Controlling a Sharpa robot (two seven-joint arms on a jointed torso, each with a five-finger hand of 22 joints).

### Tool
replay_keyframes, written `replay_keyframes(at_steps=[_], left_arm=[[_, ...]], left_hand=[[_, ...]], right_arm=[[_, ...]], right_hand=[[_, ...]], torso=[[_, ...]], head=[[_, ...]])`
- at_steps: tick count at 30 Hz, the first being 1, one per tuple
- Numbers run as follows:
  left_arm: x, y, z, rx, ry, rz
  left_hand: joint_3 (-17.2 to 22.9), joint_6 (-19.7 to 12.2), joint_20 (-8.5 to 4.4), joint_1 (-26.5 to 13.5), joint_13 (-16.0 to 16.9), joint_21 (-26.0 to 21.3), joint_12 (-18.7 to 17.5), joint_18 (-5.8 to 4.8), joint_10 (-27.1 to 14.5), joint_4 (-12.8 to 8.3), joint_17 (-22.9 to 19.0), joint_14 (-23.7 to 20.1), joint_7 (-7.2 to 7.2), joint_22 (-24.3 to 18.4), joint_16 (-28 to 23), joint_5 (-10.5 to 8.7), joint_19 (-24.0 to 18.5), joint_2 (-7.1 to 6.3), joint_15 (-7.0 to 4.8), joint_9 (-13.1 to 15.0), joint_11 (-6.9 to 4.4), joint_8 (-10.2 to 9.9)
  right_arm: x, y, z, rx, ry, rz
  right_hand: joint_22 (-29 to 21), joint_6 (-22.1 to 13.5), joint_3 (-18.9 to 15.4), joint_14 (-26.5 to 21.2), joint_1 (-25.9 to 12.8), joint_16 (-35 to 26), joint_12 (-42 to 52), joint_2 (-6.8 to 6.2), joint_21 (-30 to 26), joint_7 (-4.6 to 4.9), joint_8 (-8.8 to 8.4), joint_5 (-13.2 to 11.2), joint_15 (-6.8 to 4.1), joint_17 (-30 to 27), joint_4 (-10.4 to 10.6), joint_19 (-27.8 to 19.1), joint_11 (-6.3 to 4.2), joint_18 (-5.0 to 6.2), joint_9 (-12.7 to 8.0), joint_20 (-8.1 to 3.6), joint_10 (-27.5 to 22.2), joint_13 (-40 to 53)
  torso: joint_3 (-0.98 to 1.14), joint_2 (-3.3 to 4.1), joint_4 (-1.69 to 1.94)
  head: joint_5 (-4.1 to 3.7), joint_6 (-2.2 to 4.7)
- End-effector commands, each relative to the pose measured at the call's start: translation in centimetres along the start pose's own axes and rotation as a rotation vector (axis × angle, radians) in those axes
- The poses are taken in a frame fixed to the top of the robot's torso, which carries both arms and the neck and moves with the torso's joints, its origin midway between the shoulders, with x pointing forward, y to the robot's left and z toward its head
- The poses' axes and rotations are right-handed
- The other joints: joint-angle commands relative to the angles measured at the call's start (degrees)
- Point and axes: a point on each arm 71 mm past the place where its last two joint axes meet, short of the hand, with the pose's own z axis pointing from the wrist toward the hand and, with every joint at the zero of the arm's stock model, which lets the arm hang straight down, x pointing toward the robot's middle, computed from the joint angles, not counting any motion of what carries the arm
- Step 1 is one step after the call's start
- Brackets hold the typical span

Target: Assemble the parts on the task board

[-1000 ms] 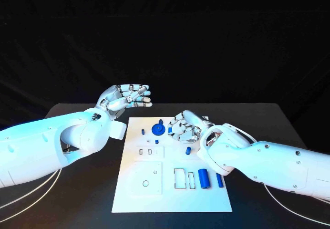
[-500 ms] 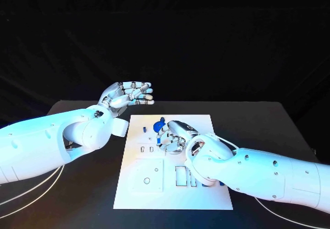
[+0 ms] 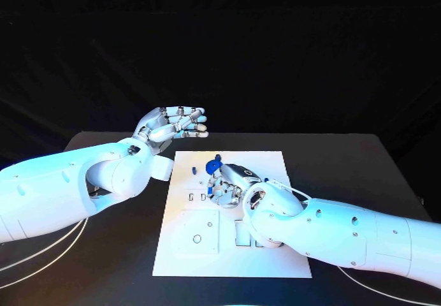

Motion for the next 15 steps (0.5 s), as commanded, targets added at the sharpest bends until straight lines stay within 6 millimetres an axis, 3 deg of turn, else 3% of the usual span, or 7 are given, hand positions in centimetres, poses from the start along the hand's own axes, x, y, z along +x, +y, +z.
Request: replay_keyframes(at_steps=[1, 15], left_arm=[[0.33, -0.09, 0.03, 0.007, 0.020, -0.011], [0.42, -0.10, 0.02, 0.006, 0.022, -0.012]], left_hand=[[0.37, 0.30, -0.10, 0.18, -0.09, 0.33, -0.29, 0.66, 0.03, 0.08, 0.06, -0.22, 1.12, 0.07, 0.23, -0.23, -0.45, -0.34, 0.02, 0.07, 0.24, -0.27], [0.37, 0.30, -0.10, 0.18, -0.09, 0.33, -0.29, 0.66, 0.03, 0.08, 0.06, -0.22, 1.12, 0.07, 0.23, -0.23, -0.45, -0.34, 0.02, 0.07, 0.24, -0.27]], right_arm=[[0.31, 0.00, 0.10, 0.001, 0.014, -0.037], [1.08, 0.06, 0.30, 0.004, 0.037, -0.045]], right_hand=[[7.37, 0.04, -0.02, 6.17, -0.45, 0.22, -0.09, 0.02, -0.16, -0.32, 0.96, 0.18, -0.40, 15.09, 0.42, 0.02, -0.42, -0.41, 2.59, -0.36, 0.73, 8.26], [7.29, -0.09, -0.11, 6.17, -0.77, 0.22, -0.10, -0.29, -0.30, -0.32, 1.03, 0.10, -0.40, 15.09, 0.51, -0.03, -0.41, -0.38, 2.62, -0.37, 0.73, 8.26]], torso=[[-0.01, -0.07, -0.04], [0.07, -0.02, -0.11]], head=[[0.17, -0.10], [0.30, -0.34]])
